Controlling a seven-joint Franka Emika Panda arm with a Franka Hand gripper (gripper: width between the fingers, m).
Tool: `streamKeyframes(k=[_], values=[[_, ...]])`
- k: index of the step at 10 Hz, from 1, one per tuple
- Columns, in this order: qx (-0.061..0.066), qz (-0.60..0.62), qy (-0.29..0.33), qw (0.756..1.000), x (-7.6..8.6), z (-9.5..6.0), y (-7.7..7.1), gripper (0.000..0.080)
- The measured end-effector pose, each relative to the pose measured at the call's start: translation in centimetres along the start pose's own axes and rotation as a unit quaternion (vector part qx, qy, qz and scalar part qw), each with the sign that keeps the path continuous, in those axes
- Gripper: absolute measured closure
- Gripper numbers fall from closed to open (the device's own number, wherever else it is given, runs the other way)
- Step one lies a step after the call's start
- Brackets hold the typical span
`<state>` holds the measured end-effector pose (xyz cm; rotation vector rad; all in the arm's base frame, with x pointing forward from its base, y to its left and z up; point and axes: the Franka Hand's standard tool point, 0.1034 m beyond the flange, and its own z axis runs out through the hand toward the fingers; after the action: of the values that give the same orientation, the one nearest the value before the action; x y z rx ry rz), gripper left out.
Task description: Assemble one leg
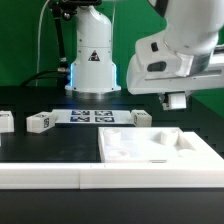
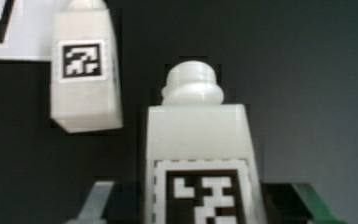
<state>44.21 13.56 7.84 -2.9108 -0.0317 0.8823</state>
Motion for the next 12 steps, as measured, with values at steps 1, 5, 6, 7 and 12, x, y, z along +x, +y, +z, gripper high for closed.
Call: streamKeyframes(k=[1,5,6,7,12], values=[[0.001,0.0,0.039,0.999,0.2,-1.2,0.2,0.0512],[0.002,-0.002,0.165,0.986,0.8,-2.8,0.5,0.0512],[0.001,-0.003,0.187,0.982,0.8,-2.8,0.5,0.0512],[0.001,-0.006,0.228,0.974,1.3,-3.1,0.6,0.0512],[0.0,-0.027,0.407,0.913,2.9,-5.8,0.4,0.0512]])
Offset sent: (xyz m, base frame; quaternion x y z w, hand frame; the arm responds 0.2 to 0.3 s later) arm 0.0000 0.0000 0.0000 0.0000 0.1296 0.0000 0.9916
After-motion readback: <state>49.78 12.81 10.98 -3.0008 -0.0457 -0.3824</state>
